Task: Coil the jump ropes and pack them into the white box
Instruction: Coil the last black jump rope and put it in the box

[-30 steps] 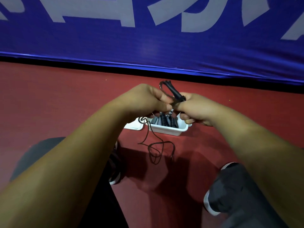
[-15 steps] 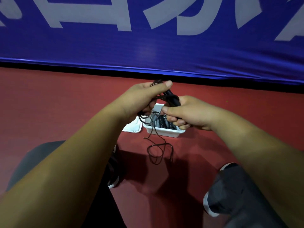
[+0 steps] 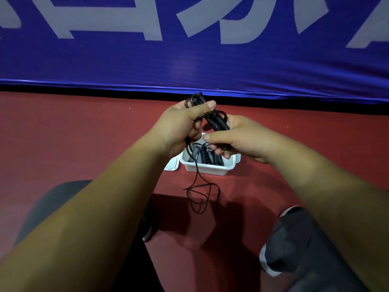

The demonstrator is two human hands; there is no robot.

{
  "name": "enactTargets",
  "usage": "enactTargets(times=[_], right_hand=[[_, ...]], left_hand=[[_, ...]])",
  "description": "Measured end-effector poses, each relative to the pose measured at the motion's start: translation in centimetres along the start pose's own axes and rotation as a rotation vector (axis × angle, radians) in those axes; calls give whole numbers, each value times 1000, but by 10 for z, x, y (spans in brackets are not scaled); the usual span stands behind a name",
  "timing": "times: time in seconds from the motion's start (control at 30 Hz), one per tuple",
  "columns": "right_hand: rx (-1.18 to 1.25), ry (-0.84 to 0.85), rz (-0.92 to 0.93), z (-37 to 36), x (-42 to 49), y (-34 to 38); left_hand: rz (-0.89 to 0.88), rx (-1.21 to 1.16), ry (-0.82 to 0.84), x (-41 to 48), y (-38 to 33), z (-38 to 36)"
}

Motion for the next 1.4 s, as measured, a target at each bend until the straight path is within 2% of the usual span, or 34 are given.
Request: enactTargets(times=[0.13, 0.33, 0.47, 0.57, 0.67, 0.8, 0.93, 1.0, 1.17, 1.27, 1.4], right_hand=[[-5, 0, -73, 2, -4, -4], [92, -3, -69, -1, -5, -4], [46, -70, -118, 7, -6, -10], [-9, -120, -126, 16, -5, -14], [-56, -148, -130, 25, -4, -16], [-206, -125, -143, 26, -5, -17], [-310, -90, -129, 19, -8, -15], [-259, -83, -111, 16, -8, -12], [134, 39, -119, 7, -6, -7], [257, 131, -122, 0, -13, -3], [340, 166, -129, -6, -19, -3]], left_hand=[[-5, -7, 10, 2, 0, -3], [-31, 69, 67, 2, -6, -7], [-57, 371, -9, -5, -14, -2], [16, 683, -62, -10, -10, 0], [-27, 839, 43, -18, -11, -10], [-191, 716, 250, -38, -29, -33], [-211, 756, 376, -51, -24, -46], [-213, 745, 406, -52, -23, -46], [-194, 771, 365, -41, -24, -23], [-189, 877, 336, -38, -21, -12], [-165, 935, 322, -34, -20, -4]])
Point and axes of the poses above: each hand's wrist, its own x-axis towards the middle knuckle, its own z-axis out of the back of the hand, y = z × x, the point moved 9 cm from there along x, towards the middle knuckle, and after that the axes turned 4 degrees about z, right-handed, at the moved point
